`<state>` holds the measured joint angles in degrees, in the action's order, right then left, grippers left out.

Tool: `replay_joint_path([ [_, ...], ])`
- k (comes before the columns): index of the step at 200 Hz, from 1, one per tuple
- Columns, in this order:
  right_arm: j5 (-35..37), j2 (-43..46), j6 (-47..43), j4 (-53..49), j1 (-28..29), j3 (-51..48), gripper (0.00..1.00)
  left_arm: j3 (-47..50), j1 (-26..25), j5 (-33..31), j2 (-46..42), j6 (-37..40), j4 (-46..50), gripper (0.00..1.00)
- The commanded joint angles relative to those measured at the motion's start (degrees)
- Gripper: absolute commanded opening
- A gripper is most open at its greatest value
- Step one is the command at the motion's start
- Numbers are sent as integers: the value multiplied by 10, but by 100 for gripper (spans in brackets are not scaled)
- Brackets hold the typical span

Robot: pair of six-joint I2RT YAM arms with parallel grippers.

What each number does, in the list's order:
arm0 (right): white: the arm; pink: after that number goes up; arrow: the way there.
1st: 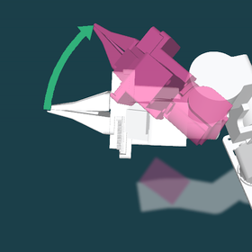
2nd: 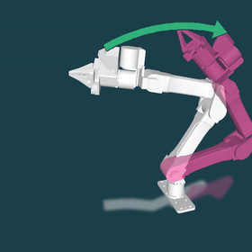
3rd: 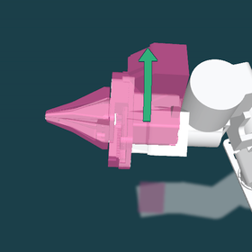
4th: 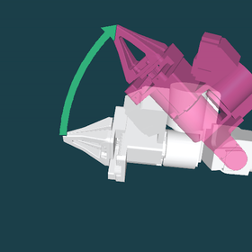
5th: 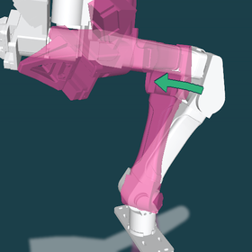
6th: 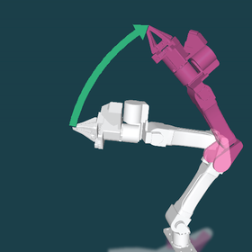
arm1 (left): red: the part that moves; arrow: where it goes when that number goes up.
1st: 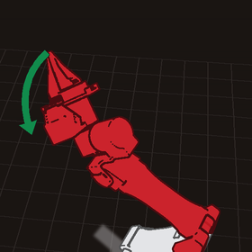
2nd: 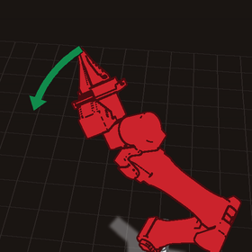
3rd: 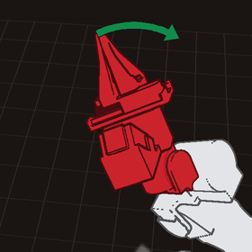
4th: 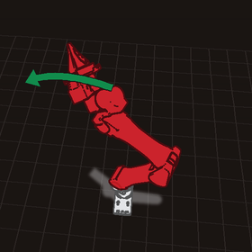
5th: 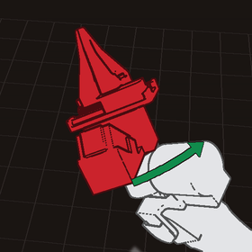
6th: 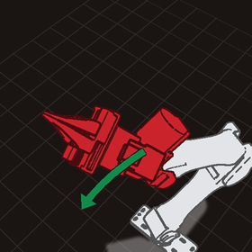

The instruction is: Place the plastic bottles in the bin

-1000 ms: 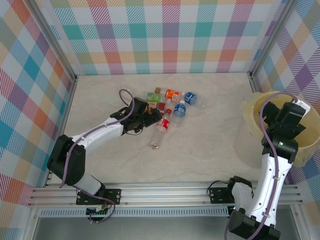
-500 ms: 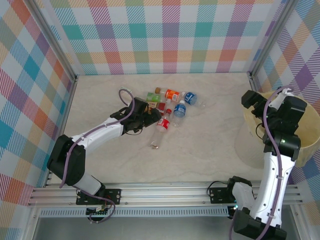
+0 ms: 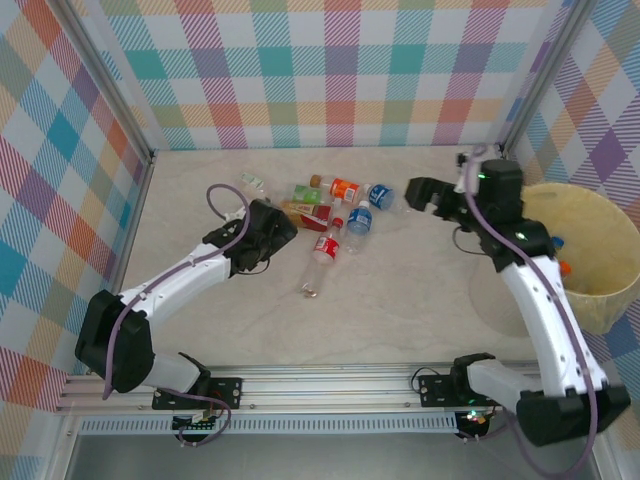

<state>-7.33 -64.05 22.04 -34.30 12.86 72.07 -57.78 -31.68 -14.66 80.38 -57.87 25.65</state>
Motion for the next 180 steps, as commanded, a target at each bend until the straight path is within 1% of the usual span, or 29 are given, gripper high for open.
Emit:
replay_joint_path([
  [1, 72, -69, 0, 16, 63, 25, 100, 15, 11, -21, -15, -38, 32, 100],
  [20, 81, -135, 5, 19, 108, 37, 100, 17, 17, -13, -15, -38, 39, 100],
  [28, 96, -162, 8, 19, 123, 42, 100, 18, 18, -10, -16, -37, 40, 100],
  [41, 134, -206, 37, 17, 140, 48, 100, 21, 18, -9, -18, -37, 40, 100],
  [50, 145, -235, 62, 21, 147, 49, 100, 26, 19, -9, -21, -37, 39, 100],
  [67, 158, -282, 115, 41, 150, 46, 100, 32, 20, -4, -25, -33, 31, 100],
  [100, 175, -355, 161, 75, 151, 55, 100, 40, 20, 9, -32, -17, 16, 100],
  [120, 171, -391, 168, 85, 151, 66, 100, 47, 21, 19, -37, -9, 1, 100],
  [145, 140, -433, 156, 93, 150, 87, 96, 52, 21, 22, -40, -6, -5, 100],
  [180, 159, -482, 153, 80, 150, 120, 91, 50, 21, 24, -36, -6, 2, 100],
])
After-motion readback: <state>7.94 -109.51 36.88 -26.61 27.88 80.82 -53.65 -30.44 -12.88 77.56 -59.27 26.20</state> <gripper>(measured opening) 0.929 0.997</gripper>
